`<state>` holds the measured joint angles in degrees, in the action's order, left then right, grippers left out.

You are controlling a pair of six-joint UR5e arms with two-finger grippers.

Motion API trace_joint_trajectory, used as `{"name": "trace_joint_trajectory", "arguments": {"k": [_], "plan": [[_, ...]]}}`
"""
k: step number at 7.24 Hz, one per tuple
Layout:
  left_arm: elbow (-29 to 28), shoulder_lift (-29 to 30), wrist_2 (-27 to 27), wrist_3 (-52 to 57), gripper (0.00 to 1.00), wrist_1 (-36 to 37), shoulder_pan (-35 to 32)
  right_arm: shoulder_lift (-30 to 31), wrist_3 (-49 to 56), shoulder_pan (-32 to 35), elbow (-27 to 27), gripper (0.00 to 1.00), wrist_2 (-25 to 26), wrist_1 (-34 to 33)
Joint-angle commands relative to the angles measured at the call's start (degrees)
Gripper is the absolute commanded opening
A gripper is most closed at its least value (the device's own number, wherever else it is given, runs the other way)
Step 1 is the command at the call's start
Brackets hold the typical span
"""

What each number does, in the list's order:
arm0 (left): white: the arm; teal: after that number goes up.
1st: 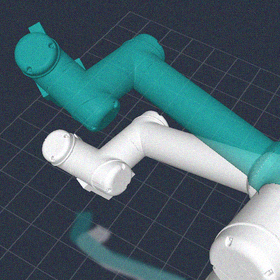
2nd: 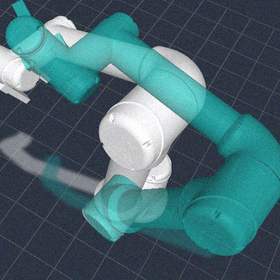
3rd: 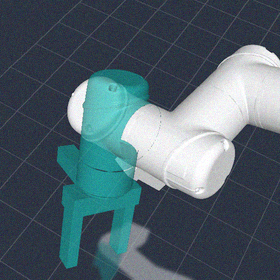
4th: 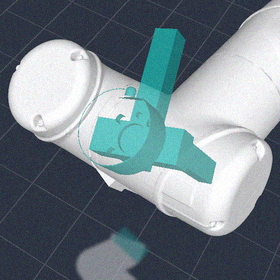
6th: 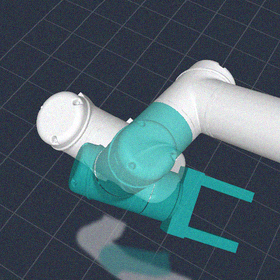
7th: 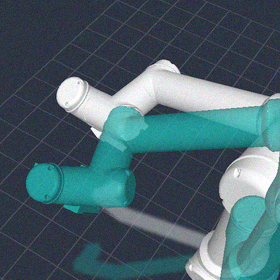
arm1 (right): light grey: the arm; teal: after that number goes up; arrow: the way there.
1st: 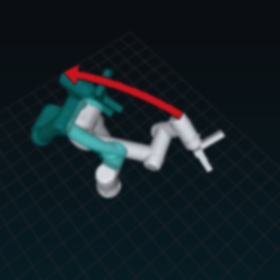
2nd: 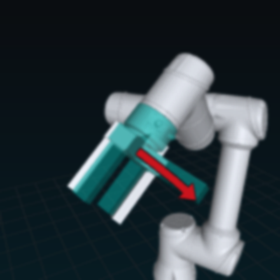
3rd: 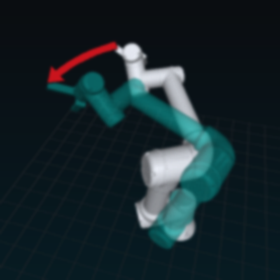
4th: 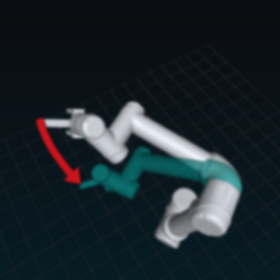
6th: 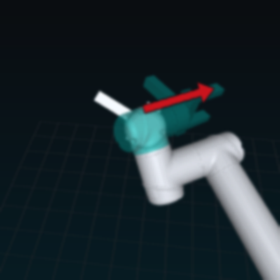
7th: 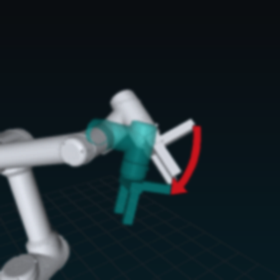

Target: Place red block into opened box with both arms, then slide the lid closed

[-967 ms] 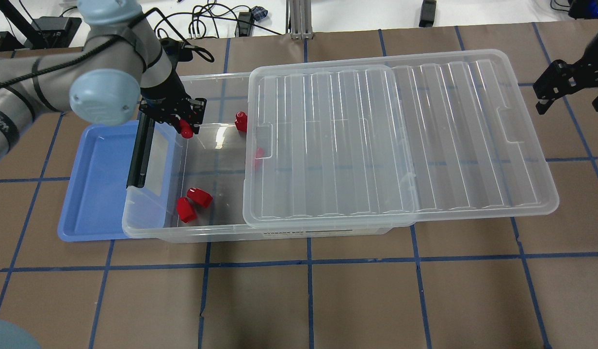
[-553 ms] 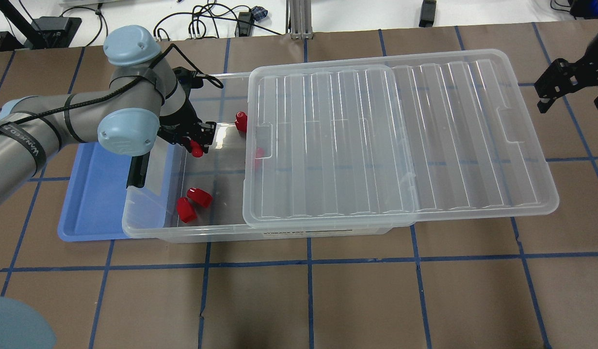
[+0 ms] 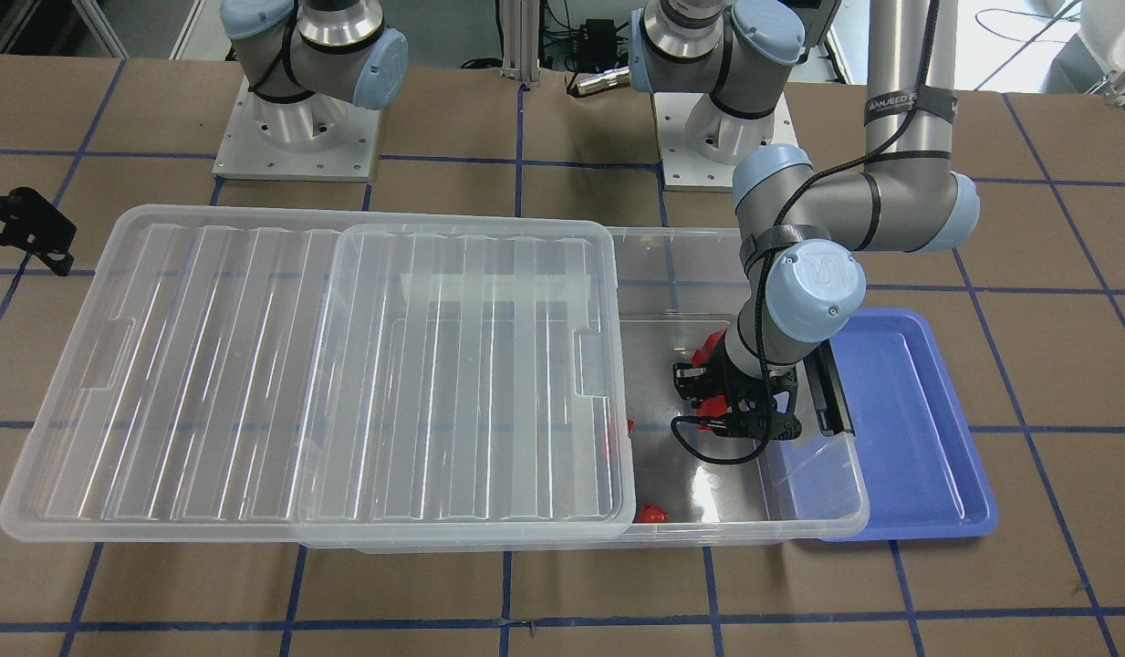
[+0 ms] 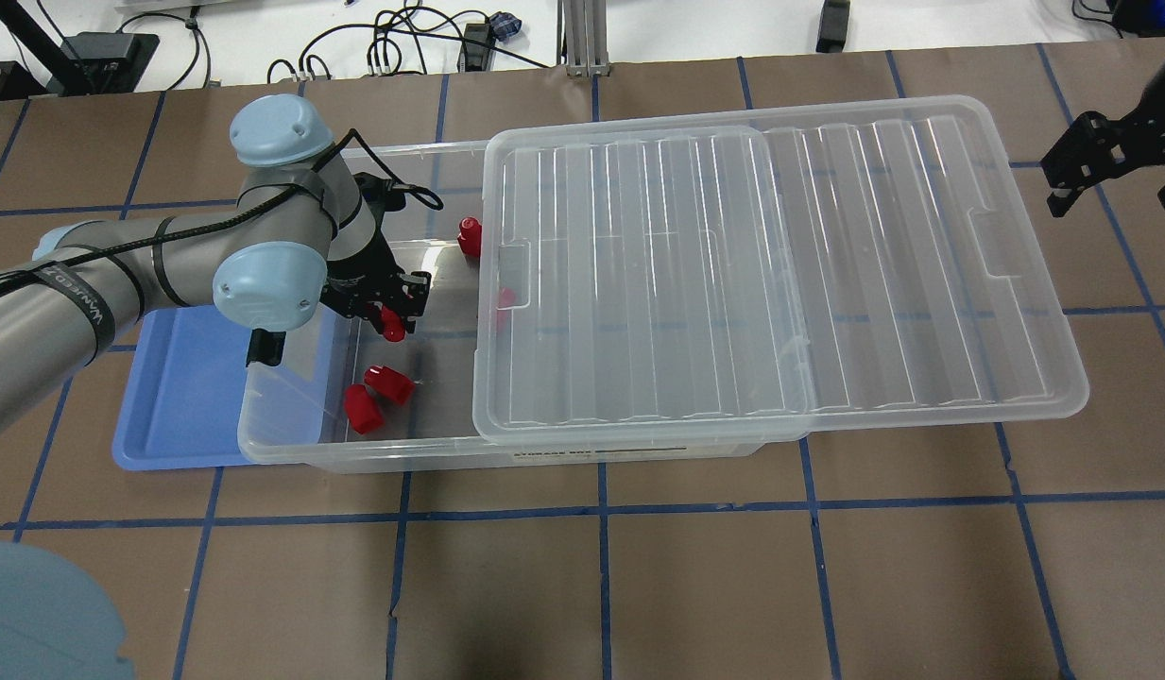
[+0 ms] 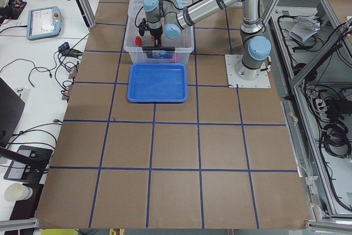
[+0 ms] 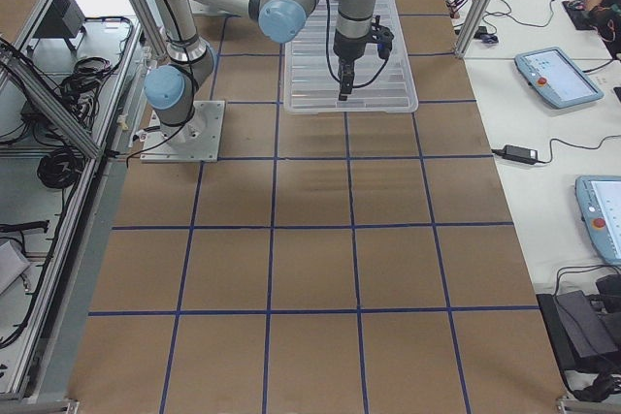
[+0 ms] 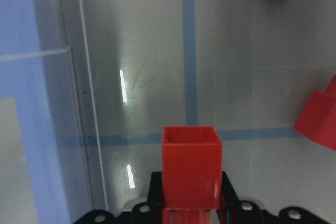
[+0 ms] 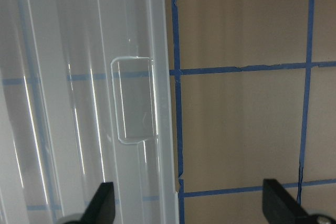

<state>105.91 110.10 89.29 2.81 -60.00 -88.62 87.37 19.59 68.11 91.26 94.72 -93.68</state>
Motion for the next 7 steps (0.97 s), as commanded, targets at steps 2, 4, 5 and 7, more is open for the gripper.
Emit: {"name": "trace_joint_trajectory", "arguments": {"k": [2, 4, 5, 7], "plan": [[-0.87, 0.46, 0.27, -0.17, 0.95, 0.15, -0.06, -0.01, 0.45, 0.00, -0.11, 1.00, 0.11, -0.98], [-5.34, -1.98, 0.10, 0.01, 1.00, -5.26, -0.75, -0.01, 0.53, 0.00, 0.06, 1.00, 0.03, -0.89], [-8.23, -3.82, 0.10, 0.01, 1.00, -11.22, -0.93, -0.01, 0.53, 0.00, 0.06, 1.00, 0.03, -0.89], [-14.29, -6.91, 0.10, 0.01, 1.00, -21.77, -0.85, -0.01, 0.53, 0.00, 0.06, 1.00, 0.03, -0.89]]}}
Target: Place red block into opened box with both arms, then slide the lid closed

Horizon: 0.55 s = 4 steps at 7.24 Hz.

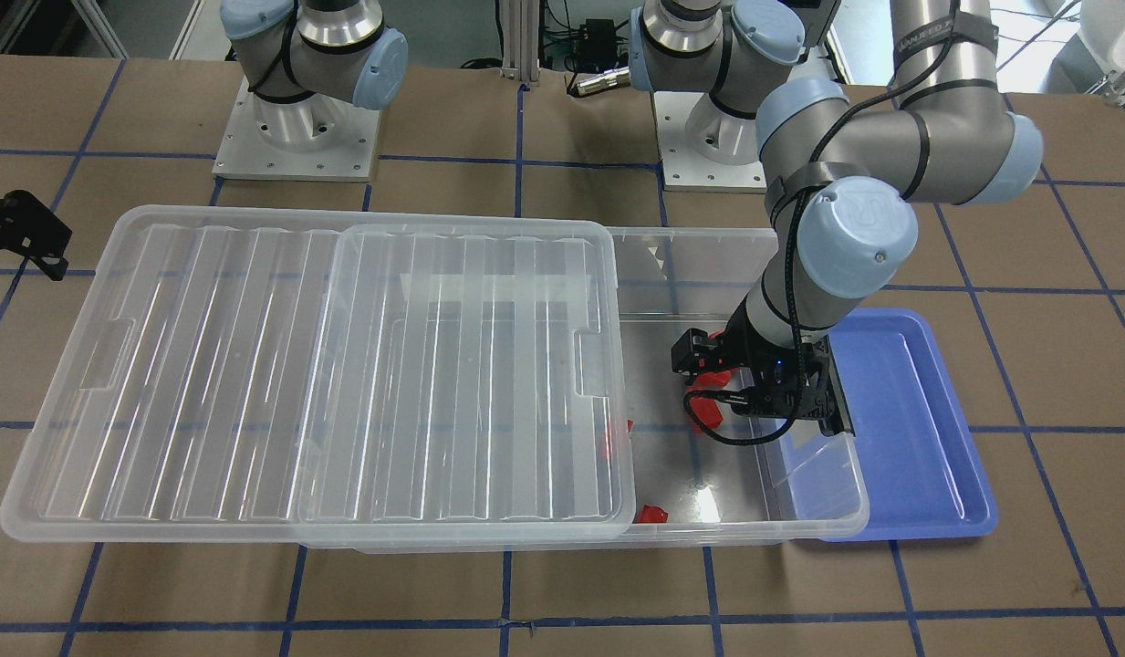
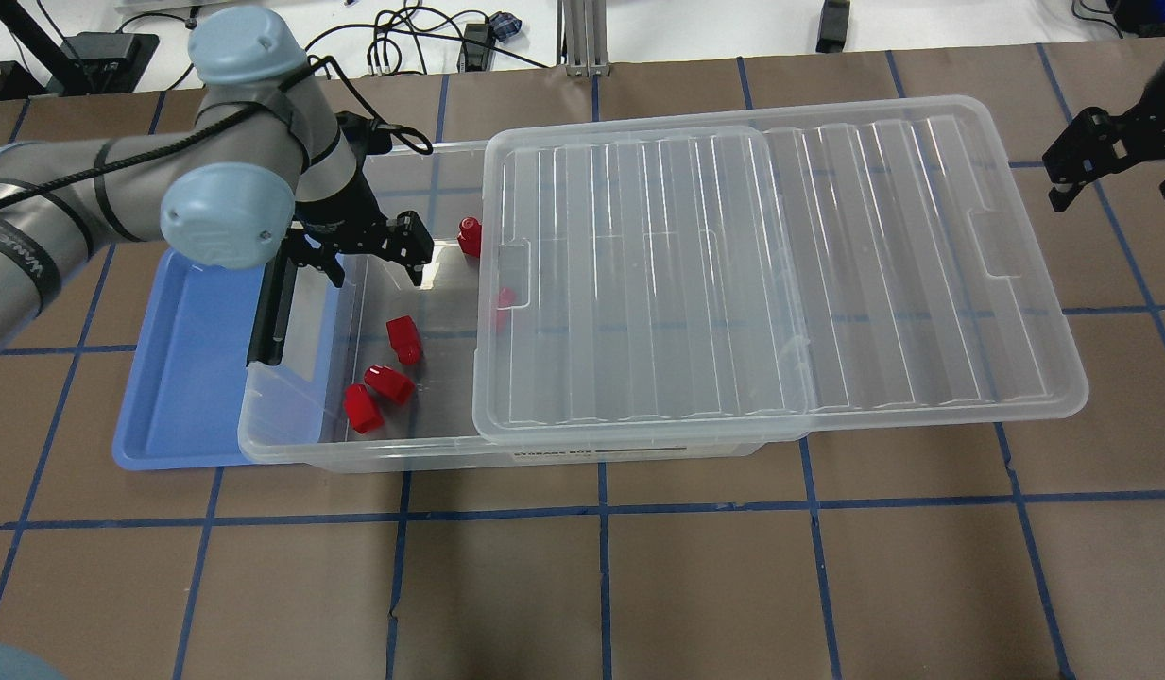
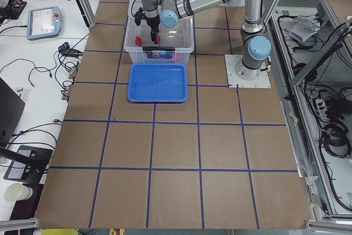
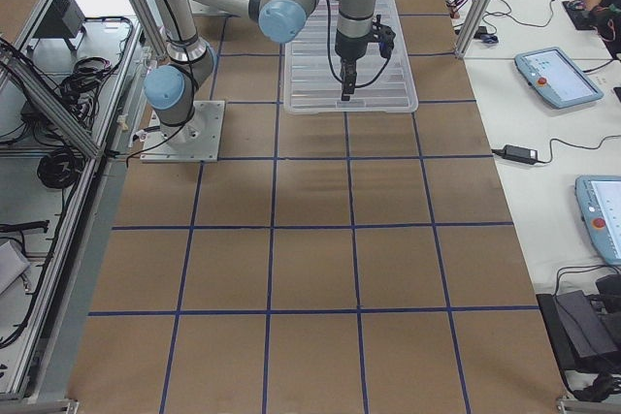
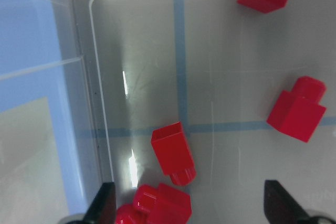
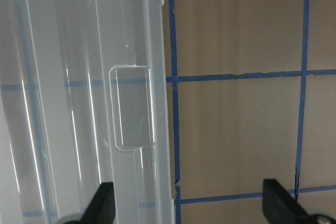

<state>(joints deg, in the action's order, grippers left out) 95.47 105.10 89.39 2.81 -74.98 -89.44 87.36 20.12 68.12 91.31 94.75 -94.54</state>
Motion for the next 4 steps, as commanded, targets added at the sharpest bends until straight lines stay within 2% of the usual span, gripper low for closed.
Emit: {"name": "trace_joint_trajectory", "arguments": {"k": [1, 3, 4], "plan": [[-8.06, -3.22, -0.09, 0.00, 1.00, -12.93, -0.12, 0.00, -0.26, 0.00, 0.27, 1.00, -0.01, 0.32], [-11.52, -7.69, -0.09, 0.00, 1.00, -14.67, -1.34, -0.70, 0.00, 0.00, 0.62, 1.00, -0.53, 0.41], [-10.75, -9.54, -0.09, 0.00, 1.00, -14.66, -1.52, -0.96, 0.00, -0.26, 0.71, 1.00, -0.10, -0.03]]}}
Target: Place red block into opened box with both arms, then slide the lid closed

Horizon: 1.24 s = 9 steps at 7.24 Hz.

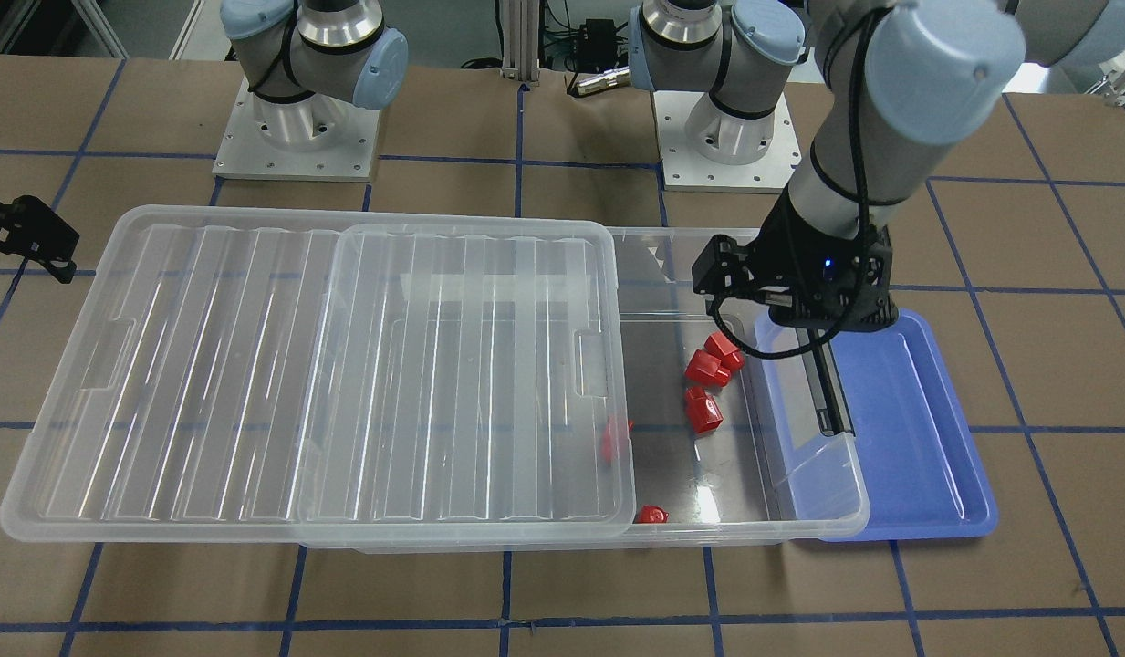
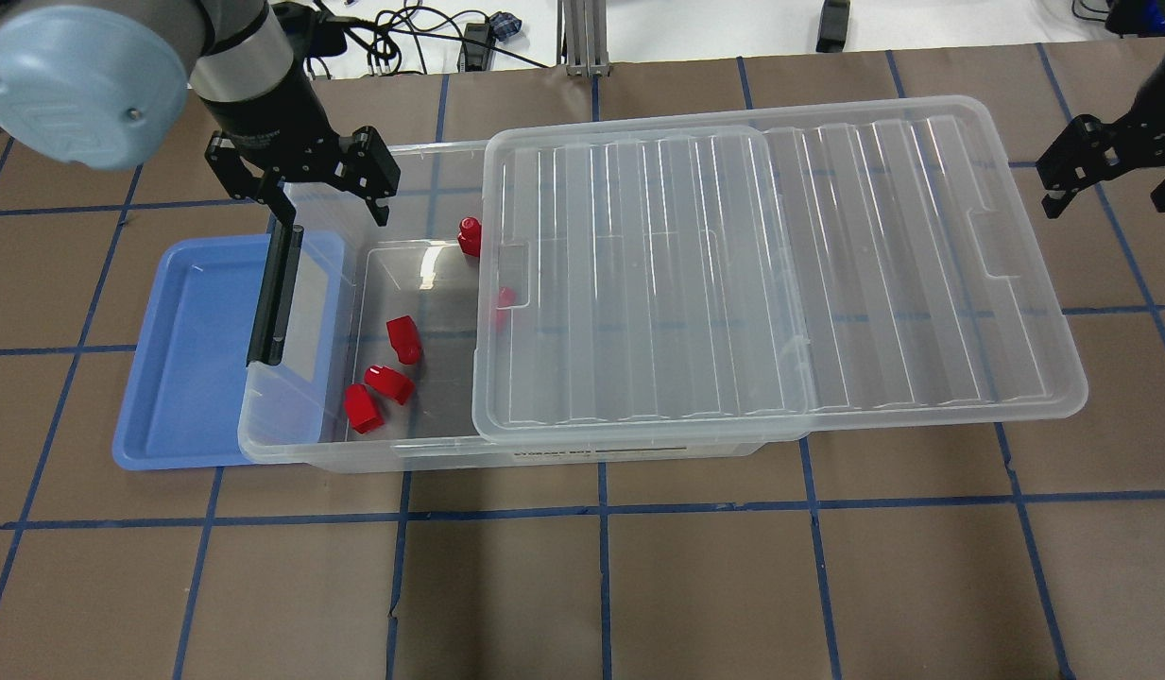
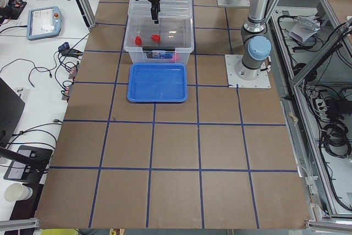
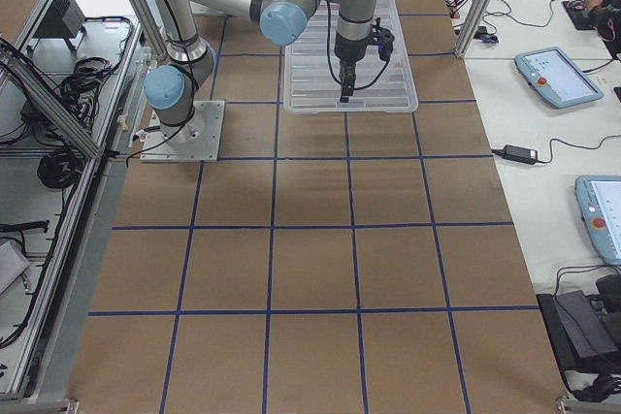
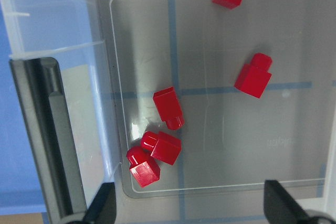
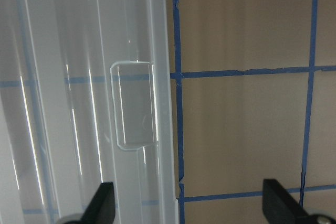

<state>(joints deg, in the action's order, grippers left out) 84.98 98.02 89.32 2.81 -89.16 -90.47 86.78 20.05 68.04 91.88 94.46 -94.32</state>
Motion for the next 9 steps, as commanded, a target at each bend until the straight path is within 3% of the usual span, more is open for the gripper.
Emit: {"name": "trace_joint_trajectory", "arguments": {"k": [1, 4, 9], "plan": [[0.18, -3.18, -0.37, 0.96, 1.00, -0.49, -0.50, -1.69, -0.18, -0.88, 0.40, 1.00, 0.28, -0.34], [0.00, -3.89, -1.08, 1.05, 1.00, -0.40, -0.14, -5.82, 0.25, -6.24, 0.40, 1.00, 0.20, -5.43], [0.27, -3.02, -0.90, 0.88, 1.00, -0.49, 0.20, -11.01, -3.41, -5.55, 0.14, 1.00, -0.16, -5.27]]}}
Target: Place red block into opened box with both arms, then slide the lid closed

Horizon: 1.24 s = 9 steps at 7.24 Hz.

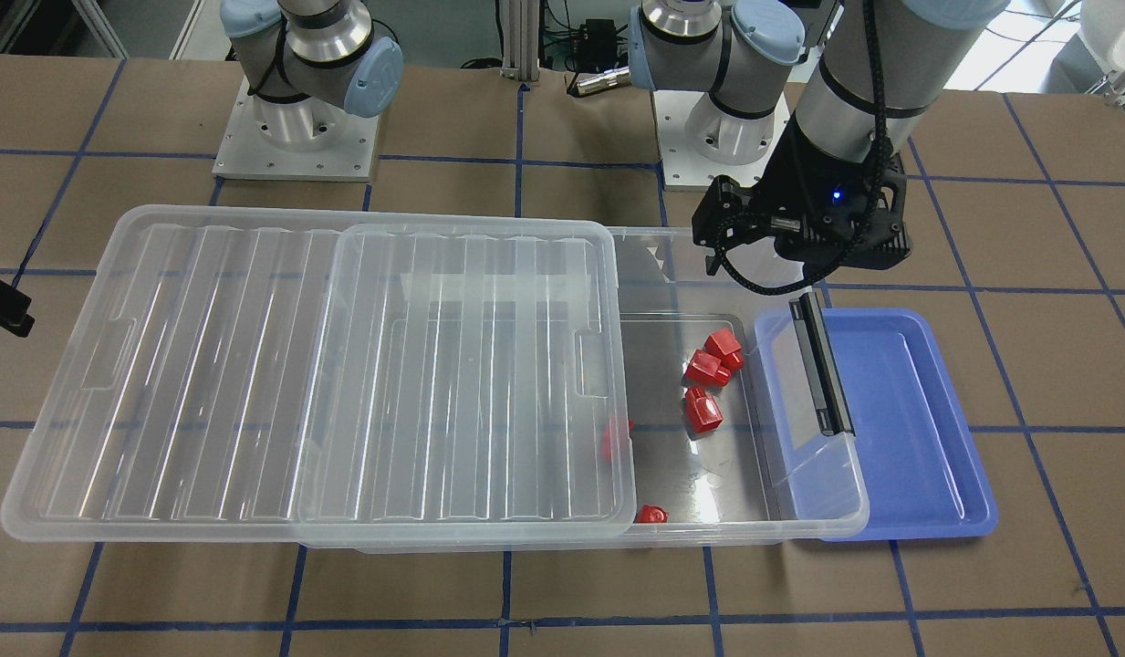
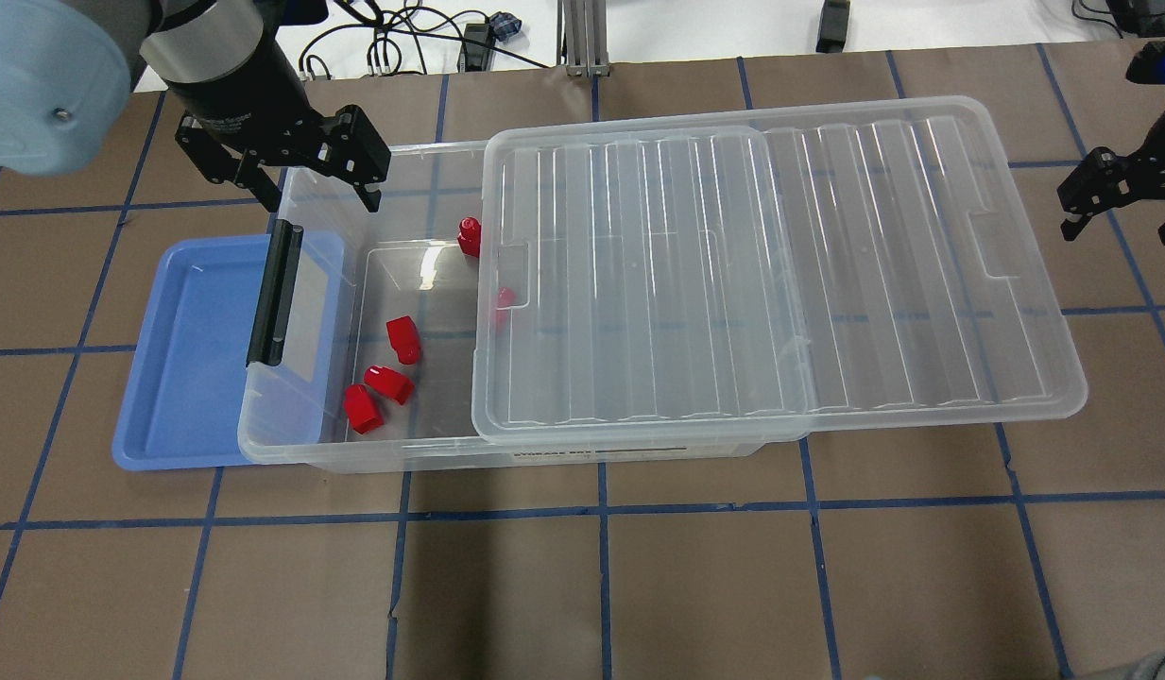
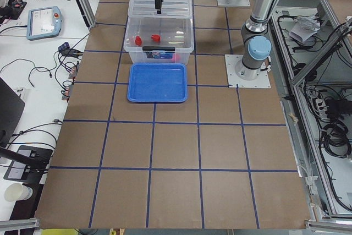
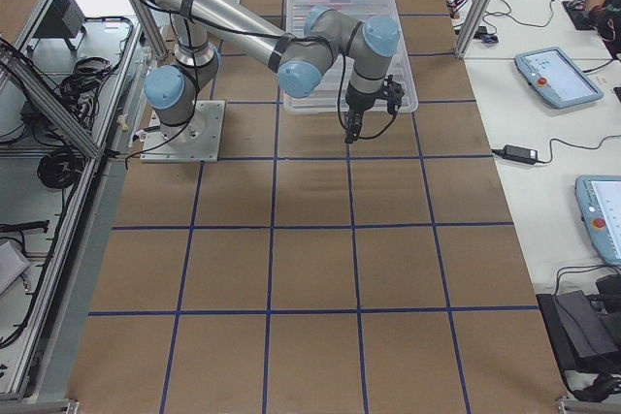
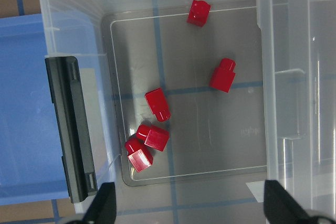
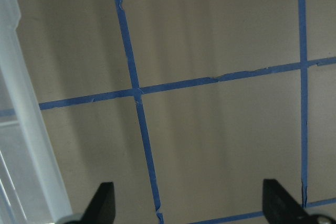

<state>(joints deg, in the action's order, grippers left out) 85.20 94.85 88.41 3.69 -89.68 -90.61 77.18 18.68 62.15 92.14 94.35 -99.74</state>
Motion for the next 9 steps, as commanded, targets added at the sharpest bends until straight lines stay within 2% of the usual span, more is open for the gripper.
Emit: {"name": "trace_joint_trajectory", "arguments": {"k": [1, 5, 9], "plan": [[-0.03, -0.10, 0.00, 0.00, 1.00, 0.03, 0.26, -1.51, -2.77, 2.08, -0.12, 1.00, 0.30, 0.25], [-0.03, -0.02, 0.00, -0.09, 1.00, -0.06, 0.17, -1.33, -6.01, 3.68, -0.03, 1.00, 0.04, 1.12], [0.15, -0.28, 0.00, -0.09, 1.00, -0.06, 0.44, -1.24, -14.53, 10.78, 0.06, 1.00, 0.04, 1.48]]}}
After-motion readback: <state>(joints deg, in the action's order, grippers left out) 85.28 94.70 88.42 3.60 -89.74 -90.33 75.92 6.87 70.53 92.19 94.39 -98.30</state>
